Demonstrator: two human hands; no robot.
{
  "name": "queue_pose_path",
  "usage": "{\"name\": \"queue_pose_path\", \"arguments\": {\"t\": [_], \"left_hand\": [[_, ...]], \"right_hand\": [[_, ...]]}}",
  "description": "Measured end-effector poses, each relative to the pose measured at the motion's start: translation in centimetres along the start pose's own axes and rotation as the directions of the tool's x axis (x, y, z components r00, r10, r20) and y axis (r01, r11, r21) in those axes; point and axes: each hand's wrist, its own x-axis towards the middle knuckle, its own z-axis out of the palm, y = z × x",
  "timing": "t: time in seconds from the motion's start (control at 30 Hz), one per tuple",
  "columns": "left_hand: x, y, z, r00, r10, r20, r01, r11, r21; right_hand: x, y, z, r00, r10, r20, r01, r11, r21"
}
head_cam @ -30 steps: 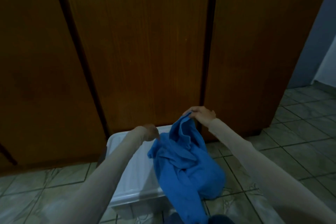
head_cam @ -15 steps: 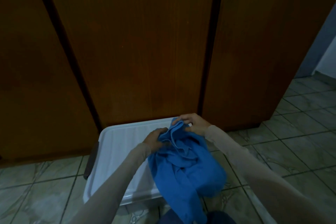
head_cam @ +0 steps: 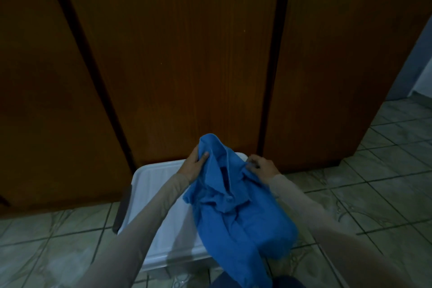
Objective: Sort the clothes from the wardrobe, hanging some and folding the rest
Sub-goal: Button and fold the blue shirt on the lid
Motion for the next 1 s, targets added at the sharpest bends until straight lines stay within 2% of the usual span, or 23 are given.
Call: {"name": "queue_pose_path", "arguments": {"t": [0.07,0.13,0.2,0.27,0.33,0.43,0.5,0.57,0.7,0.87,1.0], "left_hand": [[0.2,1.3,-0.5,1.000,0.020,-0.020,-0.020,1.000,0.013],[0.2,3.0,-1.4,1.000,-0.001,0.025,-0.001,0.997,0.080],[0.1,4.9,-2.1,0.992,-0.062,0.110,0.037,0.975,0.217],[0.2,6.4,-2.7,0.991,-0.080,0.106,0.037,0.934,0.354],[0.1,7.9,-3.1,0.999,-0.036,0.029,0.021,0.913,0.408],[-0.2,10.1,-3.1,0.999,0.047,-0.025,-0.031,0.899,0.436],[-0.9,11.8,-2.9,0.993,0.121,0.002,-0.106,0.856,0.506],[-1.6,13.4,-2.8,0.978,0.201,0.053,-0.194,0.795,0.575],[-3.0,16.8,-2.7,0.963,0.268,0.036,-0.234,0.760,0.606],[-4.3,19.1,-3.7,0.928,0.365,-0.071,-0.269,0.790,0.551],[-5.4,21.4,-4.7,0.901,0.393,-0.182,-0.189,0.736,0.651]], "right_hand": [[-0.4,-0.9,-1.0,0.996,-0.058,-0.065,0.062,0.997,0.055],[-0.7,-1.7,-2.5,0.986,-0.102,-0.133,0.111,0.992,0.057],[-1.1,-2.4,-4.2,0.969,-0.134,-0.207,0.142,0.989,0.026],[-1.7,-3.4,-6.0,0.946,-0.165,-0.280,0.167,0.986,-0.019],[-2.8,-4.5,-8.2,0.929,-0.206,-0.307,0.195,0.979,-0.066],[-4.3,-6.3,-10.9,0.935,-0.266,-0.236,0.239,0.961,-0.139],[-5.5,-7.3,-12.1,0.939,-0.280,-0.200,0.241,0.950,-0.201],[-6.6,-8.3,-13.0,0.924,-0.287,-0.254,0.213,0.935,-0.282],[-9.3,-10.4,-13.9,0.816,-0.314,-0.485,0.213,0.944,-0.253],[-11.4,-12.4,-14.4,0.697,-0.388,-0.603,0.257,0.920,-0.296],[-12.7,-13.9,-14.8,0.575,-0.466,-0.673,0.205,0.877,-0.434]]}}
